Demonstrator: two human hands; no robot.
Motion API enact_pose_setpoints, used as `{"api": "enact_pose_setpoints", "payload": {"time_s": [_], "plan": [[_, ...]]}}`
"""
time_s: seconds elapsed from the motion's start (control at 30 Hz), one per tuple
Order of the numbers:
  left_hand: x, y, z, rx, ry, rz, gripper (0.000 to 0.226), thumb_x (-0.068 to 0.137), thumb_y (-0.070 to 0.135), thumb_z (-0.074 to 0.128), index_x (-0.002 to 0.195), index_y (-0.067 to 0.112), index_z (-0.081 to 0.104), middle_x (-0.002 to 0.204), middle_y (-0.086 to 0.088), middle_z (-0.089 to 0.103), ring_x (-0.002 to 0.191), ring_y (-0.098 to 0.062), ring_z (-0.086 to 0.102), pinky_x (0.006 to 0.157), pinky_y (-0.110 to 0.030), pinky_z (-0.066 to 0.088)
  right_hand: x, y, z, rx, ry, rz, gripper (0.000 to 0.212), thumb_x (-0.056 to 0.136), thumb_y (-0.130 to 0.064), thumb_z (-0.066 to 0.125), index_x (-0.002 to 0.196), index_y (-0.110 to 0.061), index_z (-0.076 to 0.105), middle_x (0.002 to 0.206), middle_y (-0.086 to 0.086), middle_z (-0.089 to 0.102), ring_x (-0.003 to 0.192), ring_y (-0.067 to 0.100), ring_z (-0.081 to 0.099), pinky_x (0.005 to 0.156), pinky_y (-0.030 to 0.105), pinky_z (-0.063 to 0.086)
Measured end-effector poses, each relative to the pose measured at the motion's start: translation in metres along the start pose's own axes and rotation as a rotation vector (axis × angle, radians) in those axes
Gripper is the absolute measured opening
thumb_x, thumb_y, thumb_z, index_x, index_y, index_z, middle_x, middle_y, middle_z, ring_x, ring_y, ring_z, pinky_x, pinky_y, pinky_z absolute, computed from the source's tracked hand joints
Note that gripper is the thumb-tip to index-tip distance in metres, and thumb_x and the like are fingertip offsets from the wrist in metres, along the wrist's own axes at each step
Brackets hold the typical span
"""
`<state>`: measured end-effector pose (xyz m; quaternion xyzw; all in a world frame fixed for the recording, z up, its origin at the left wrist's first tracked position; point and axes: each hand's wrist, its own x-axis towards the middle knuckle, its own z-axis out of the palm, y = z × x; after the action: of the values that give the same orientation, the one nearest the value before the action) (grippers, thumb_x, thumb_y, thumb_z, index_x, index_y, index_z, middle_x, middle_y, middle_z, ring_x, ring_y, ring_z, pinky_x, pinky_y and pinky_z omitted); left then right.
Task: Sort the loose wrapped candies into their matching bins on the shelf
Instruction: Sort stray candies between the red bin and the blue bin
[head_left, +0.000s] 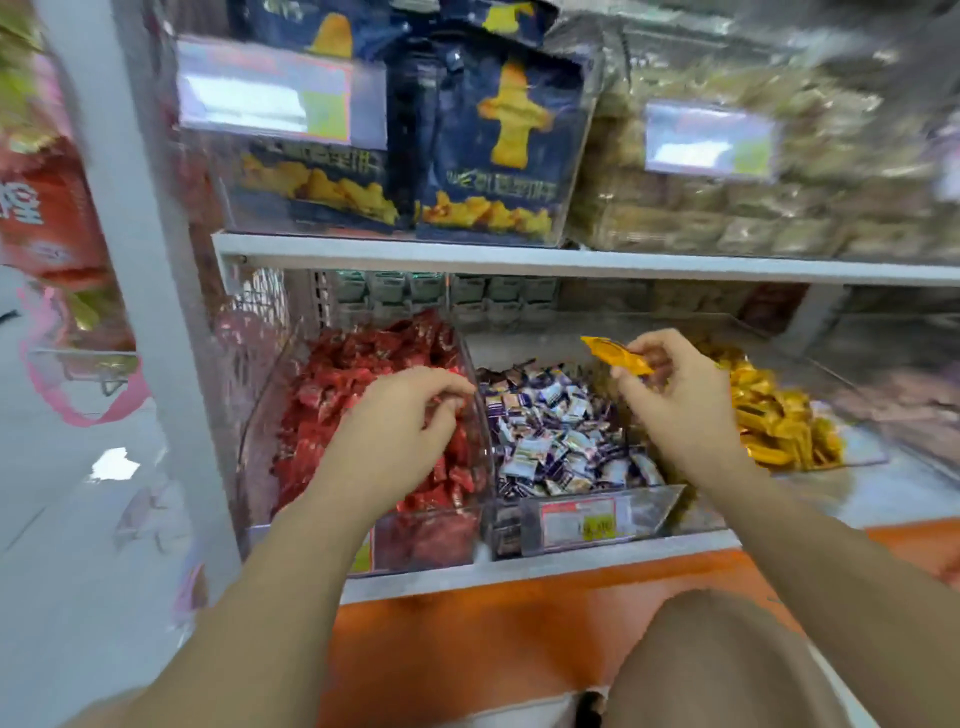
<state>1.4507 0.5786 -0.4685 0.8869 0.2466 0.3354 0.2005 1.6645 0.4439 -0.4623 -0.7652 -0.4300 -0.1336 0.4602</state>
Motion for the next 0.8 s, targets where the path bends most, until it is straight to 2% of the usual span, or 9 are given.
{"api": "enact_pose_setpoints", "payload": {"time_s": [0.1,0.17,0.23,0.33,0.47,0.53,0.6,0.67,0.8], "plan": [[0.007,0.009,0.01,-0.026,0.011,-0.005,0.023,0.093,0.014,0.053,0.109,0.025,0.068,0.105,0.011,0.065,0.099,-0.009,0.059,0.088,-0.027,0.045,0.017,0.034,-0.021,-0.178,0.118,0.14,0.026,0.085,-0.023,0.066,0.109,-0.016,0.06,0.098,0.011,0.065,0.094,0.028,0.055,0.074,0.039,0.045],[0.009,0.011,0.013,-0.032,0.008,-0.013,0.023,0.094,0.015,0.053,0.109,0.026,0.067,0.108,0.011,0.065,0.1,-0.008,0.059,0.09,-0.029,0.047,0.024,0.048,-0.029,-0.342,0.022,0.173,0.039,0.084,-0.022,0.067,0.122,-0.014,0.059,0.116,0.015,0.063,0.112,0.037,0.051,0.088,0.043,0.043],[0.009,0.01,0.014,-0.035,0.004,-0.019,0.024,0.093,0.015,0.053,0.108,0.028,0.067,0.108,0.013,0.065,0.099,-0.006,0.058,0.09,-0.029,0.047,0.025,0.051,-0.03,-0.374,-0.065,0.166,0.044,0.084,-0.02,0.067,0.127,-0.017,0.057,0.127,0.011,0.059,0.12,0.036,0.048,0.096,0.044,0.04],[0.006,0.003,0.008,-0.011,0.012,-0.017,0.026,0.092,0.014,0.053,0.108,0.03,0.067,0.105,0.018,0.063,0.096,-0.003,0.057,0.085,-0.026,0.046,0.02,0.035,-0.019,-0.291,-0.112,0.092,0.04,0.086,-0.02,0.064,0.126,-0.019,0.058,0.127,0.005,0.059,0.117,0.029,0.052,0.096,0.043,0.043],[-0.007,-0.015,-0.011,0.034,0.05,-0.007,0.026,0.091,0.012,0.055,0.106,0.029,0.068,0.102,0.018,0.063,0.095,-0.006,0.059,0.085,-0.029,0.048,0.007,-0.005,0.008,-0.187,-0.209,-0.021,0.032,0.089,-0.02,0.061,0.121,-0.021,0.061,0.115,-0.002,0.064,0.106,0.016,0.055,0.092,0.033,0.048],[-0.017,-0.028,-0.025,0.042,0.052,-0.005,0.027,0.09,0.01,0.056,0.106,0.027,0.069,0.102,0.017,0.064,0.095,0.002,0.056,0.086,-0.014,0.042,0.0,-0.033,0.023,-0.101,-0.268,-0.073,0.029,0.089,-0.019,0.061,0.118,-0.023,0.062,0.107,-0.01,0.063,0.096,0.005,0.054,0.087,0.017,0.043],[-0.027,-0.039,-0.042,0.055,0.06,-0.017,0.026,0.09,0.009,0.056,0.106,0.025,0.069,0.1,0.017,0.063,0.088,0.013,0.052,0.08,0.001,0.033,-0.008,-0.064,0.039,0.017,-0.36,-0.116,0.024,0.089,-0.015,0.061,0.111,-0.022,0.065,0.098,-0.012,0.064,0.087,-0.002,0.055,0.077,0.002,0.038],[-0.038,-0.048,-0.059,0.021,0.09,-0.055,0.026,0.09,0.005,0.057,0.105,0.021,0.071,0.097,0.018,0.063,0.085,0.02,0.051,0.075,0.004,0.033,-0.019,-0.096,0.054,0.127,-0.489,-0.157,0.02,0.089,-0.012,0.06,0.105,-0.019,0.068,0.093,-0.01,0.067,0.084,-0.003,0.058,0.073,0.001,0.04],[-0.062,-0.06,-0.086,-0.022,0.106,-0.111,0.03,0.088,0.0,0.057,0.094,0.026,0.07,0.087,0.029,0.06,0.086,0.018,0.054,0.073,0.002,0.036,-0.037,-0.147,0.085,0.213,-0.815,-0.233,0.019,0.093,-0.01,0.055,0.104,-0.019,0.069,0.097,-0.008,0.068,0.086,0.003,0.062,0.078,0.009,0.047]]}}
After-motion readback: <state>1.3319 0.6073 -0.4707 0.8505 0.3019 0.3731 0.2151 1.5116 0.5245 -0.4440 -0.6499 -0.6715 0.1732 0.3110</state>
